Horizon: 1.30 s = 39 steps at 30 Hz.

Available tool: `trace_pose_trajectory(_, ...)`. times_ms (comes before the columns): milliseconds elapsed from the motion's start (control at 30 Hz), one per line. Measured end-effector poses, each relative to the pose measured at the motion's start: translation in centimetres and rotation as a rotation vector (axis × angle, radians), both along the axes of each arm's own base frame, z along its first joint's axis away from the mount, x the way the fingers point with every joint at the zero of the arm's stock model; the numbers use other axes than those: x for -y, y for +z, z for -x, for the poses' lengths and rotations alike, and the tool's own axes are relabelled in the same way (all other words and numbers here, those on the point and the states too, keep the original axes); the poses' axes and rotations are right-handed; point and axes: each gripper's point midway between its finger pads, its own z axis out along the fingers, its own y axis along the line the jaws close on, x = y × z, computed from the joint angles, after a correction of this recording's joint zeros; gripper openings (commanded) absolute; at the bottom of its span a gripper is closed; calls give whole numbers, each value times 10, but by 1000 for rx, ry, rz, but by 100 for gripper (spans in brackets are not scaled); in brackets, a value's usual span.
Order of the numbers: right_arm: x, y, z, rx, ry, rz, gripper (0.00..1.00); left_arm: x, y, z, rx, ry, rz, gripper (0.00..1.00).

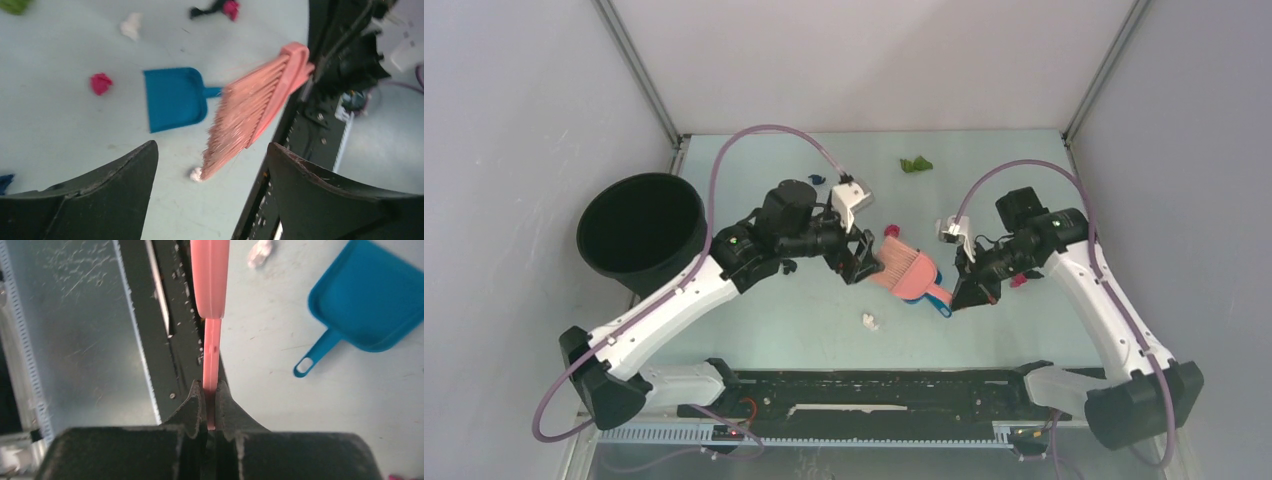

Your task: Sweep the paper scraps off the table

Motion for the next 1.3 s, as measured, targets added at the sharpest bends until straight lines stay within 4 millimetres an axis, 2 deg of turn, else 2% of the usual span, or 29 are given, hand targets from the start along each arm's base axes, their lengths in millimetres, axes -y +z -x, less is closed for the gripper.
trace_pose_trajectory(133, 0, -6, 14, -84, 74, 33, 0, 10, -28, 24, -51, -160, -24, 81)
trace_pose_trajectory(267, -7, -14, 25, -161, 142, 57, 0, 24, -40, 34, -76, -250, -9, 70)
trace_pose_trajectory(433, -16, -17, 31, -195, 181, 71, 0, 36, -44, 50, -123, -347, 64, 53)
trace_pose_trajectory(533, -21, -10, 23, -189, 168, 64, 0, 42, -44, 57, -149, -391, 104, 45)
trace_pose_trajectory(667, -27, -4, 13, -181, 156, 53, 0, 46, -42, 62, -169, -414, 141, 23)
trace_pose_trajectory(800, -29, -1, 12, -189, 159, 47, 0, 46, -37, 55, -170, -392, 163, 4)
trace_pose_trajectory(833, -29, 0, 11, -187, 155, 45, 3, 46, -36, 54, -176, -388, 171, 2)
trace_pose_trajectory(867, -29, 1, 10, -186, 150, 42, 10, 46, -35, 53, -181, -382, 182, 0)
trace_pose_trajectory(933, -27, 4, 7, -191, 129, 27, 34, 47, -33, 50, -194, -370, 214, 0)
trace_pose_trajectory(1000, -25, 11, 1, -200, 90, -11, 53, 47, -30, 45, -225, -346, 267, 0)
trace_pose_trajectory(1067, -22, 25, -16, -197, 7, -111, 76, 46, -25, 38, -259, -304, 352, 0)
trace_pose_trajectory(1133, -13, 44, -37, -190, -109, -243, 95, 45, -19, 31, -302, -257, 470, 0)
trace_pose_trajectory(1167, -8, 53, -47, -185, -164, -309, 99, 45, -16, 29, -326, -244, 523, 0)
trace_pose_trajectory(1233, 4, 68, -65, -180, -263, -436, 100, 46, -5, 24, -379, -232, 645, 0)
trace_pose_trajectory(1300, 5, 76, -69, -204, -283, -515, 100, 50, 9, 16, -438, -237, 768, 0)
